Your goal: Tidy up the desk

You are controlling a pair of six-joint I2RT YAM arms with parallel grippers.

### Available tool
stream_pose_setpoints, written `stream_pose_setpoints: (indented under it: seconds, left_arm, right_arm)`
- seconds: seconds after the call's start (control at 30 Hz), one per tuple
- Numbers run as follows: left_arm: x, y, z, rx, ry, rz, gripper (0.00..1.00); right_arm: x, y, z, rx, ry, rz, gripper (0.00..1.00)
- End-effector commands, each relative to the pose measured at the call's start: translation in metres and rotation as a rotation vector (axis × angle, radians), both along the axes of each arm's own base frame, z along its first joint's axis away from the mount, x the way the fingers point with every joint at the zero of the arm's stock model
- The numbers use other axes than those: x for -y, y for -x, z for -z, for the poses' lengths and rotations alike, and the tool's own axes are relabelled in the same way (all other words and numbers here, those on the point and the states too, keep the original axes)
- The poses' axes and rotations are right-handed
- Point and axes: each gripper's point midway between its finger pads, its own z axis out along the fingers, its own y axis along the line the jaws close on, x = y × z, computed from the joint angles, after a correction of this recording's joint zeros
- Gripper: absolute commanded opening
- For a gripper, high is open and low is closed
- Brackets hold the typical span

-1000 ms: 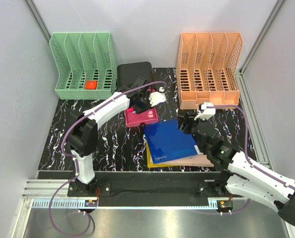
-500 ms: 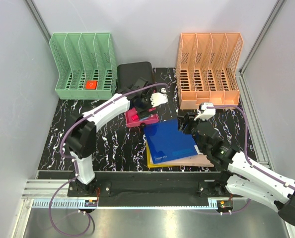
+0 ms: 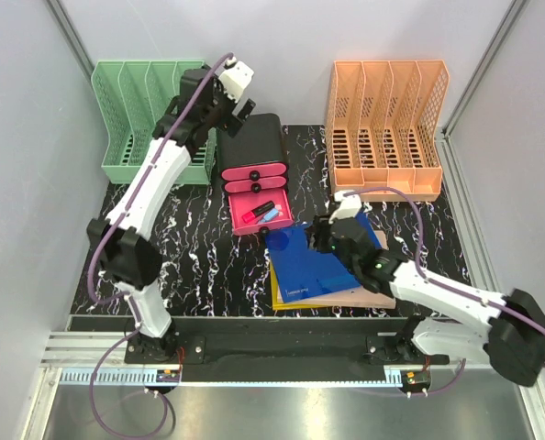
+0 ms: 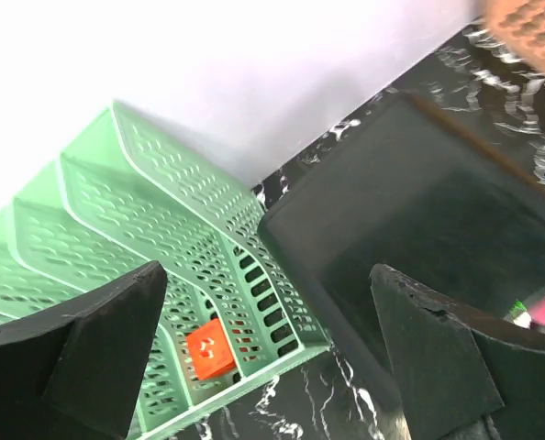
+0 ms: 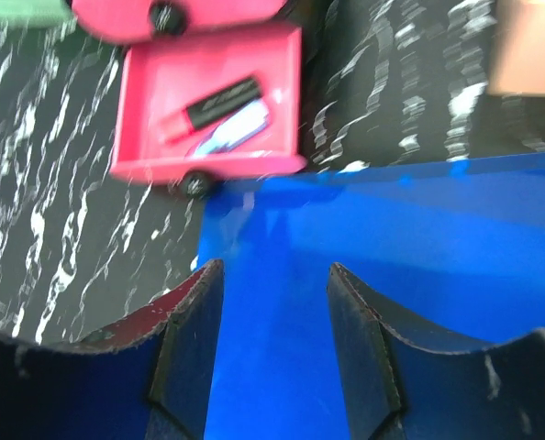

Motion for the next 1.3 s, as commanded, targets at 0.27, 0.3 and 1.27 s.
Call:
stream_pose_setpoints:
  seconds: [0.27,0.3,1.27]
  left_arm:
    - [0.008,-0.018,0.119,-0.290,-0.010,-0.063,0.99]
    - [0.008,-0.017,0.121,-0.295,-0.016,-0.061,0.99]
    - [-0.002,0.021,0.147,-0.364,-0.086,0.002,0.99]
  right_arm:
    - [-0.087,-0.021,0.012,-0.049,-0.024,-0.258,0.57]
    - [-0.092,-0.024,0.022,-0.064,-0.008,-0.267,0.57]
    - [-0.194,-0.098,0.082,-0.079,0.106,-0.420,0.57]
